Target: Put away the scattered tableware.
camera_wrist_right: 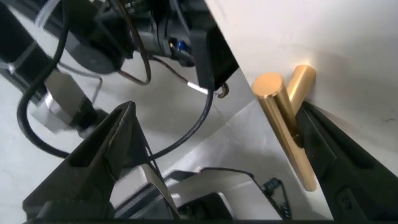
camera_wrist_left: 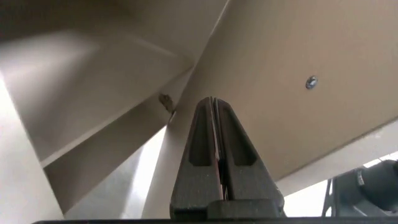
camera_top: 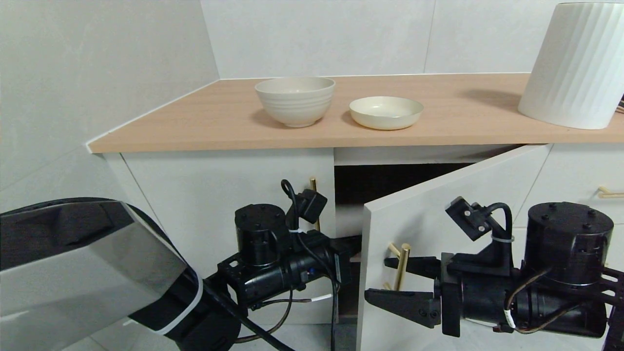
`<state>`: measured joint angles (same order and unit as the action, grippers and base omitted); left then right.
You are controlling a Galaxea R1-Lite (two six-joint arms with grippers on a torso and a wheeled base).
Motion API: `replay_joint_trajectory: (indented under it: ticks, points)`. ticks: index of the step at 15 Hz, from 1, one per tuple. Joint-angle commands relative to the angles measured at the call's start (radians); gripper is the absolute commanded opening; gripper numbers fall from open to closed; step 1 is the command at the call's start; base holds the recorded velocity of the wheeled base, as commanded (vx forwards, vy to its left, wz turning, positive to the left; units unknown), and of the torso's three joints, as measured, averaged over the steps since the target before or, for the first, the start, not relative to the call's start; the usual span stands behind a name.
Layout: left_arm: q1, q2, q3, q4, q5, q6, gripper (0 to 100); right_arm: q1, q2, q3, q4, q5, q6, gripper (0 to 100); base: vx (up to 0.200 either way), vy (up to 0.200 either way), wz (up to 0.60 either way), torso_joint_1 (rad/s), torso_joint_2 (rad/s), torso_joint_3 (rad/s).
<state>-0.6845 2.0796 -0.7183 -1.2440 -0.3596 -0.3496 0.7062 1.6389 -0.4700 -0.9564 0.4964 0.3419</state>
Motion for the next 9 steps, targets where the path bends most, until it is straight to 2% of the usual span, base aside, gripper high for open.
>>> replay_joint_trajectory:
  ticks: [1,6,9]
  points:
    - [-0.023,0.011,0.002,-0.015,0.019,0.000,0,-0.014,-0.025,0.019,-0.002,-0.009,-0.024,100,0.000,0.000,0.00,0.000,0.00,0.000]
    - [-0.037,0.013,0.005,-0.038,0.025,0.000,0,-0.082,-0.027,0.014,0.064,-0.119,-0.161,100,0.000,0.000,0.00,0.000,0.00,0.000]
    - [-0.037,0.004,0.007,-0.040,0.025,0.000,0,-0.099,-0.125,-0.002,0.139,-0.145,-0.162,100,0.000,0.000,0.00,0.000,0.00,0.000]
